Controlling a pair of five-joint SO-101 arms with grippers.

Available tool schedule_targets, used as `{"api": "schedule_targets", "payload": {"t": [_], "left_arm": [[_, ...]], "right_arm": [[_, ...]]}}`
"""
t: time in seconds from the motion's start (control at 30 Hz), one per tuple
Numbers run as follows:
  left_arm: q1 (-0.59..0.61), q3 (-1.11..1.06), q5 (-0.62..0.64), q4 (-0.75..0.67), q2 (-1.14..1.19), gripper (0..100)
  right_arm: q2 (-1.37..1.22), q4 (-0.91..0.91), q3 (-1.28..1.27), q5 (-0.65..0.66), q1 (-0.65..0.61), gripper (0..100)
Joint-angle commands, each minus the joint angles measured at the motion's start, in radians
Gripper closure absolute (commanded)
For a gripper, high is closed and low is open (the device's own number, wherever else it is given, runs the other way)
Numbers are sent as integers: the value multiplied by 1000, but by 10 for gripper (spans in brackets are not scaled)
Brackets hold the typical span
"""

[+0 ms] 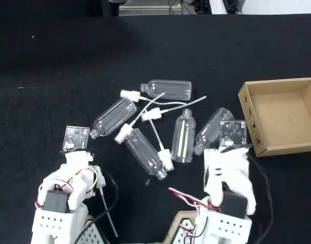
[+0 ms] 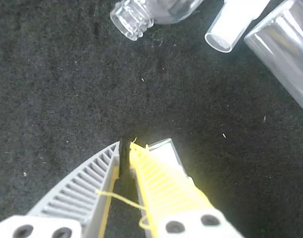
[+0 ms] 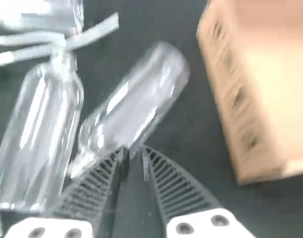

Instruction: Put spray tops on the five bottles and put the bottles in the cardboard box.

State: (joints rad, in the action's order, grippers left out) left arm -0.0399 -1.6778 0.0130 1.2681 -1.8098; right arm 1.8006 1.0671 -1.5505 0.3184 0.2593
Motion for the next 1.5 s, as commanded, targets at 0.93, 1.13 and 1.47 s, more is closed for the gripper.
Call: {"api": "schedule_targets", "payload": {"t": [0.93, 1.13, 1.47], "left_arm": [[-2, -21, -3, 6, -9, 970], [-2, -21, -3, 6, -9, 970], [-2, -21, -3, 6, -9, 970]], "right_arm": [[-1371, 259, 967, 1430, -32, 632], [-1607, 258, 1082, 1548, -35, 633], [-1860, 81, 1118, 1574, -40, 635]]}}
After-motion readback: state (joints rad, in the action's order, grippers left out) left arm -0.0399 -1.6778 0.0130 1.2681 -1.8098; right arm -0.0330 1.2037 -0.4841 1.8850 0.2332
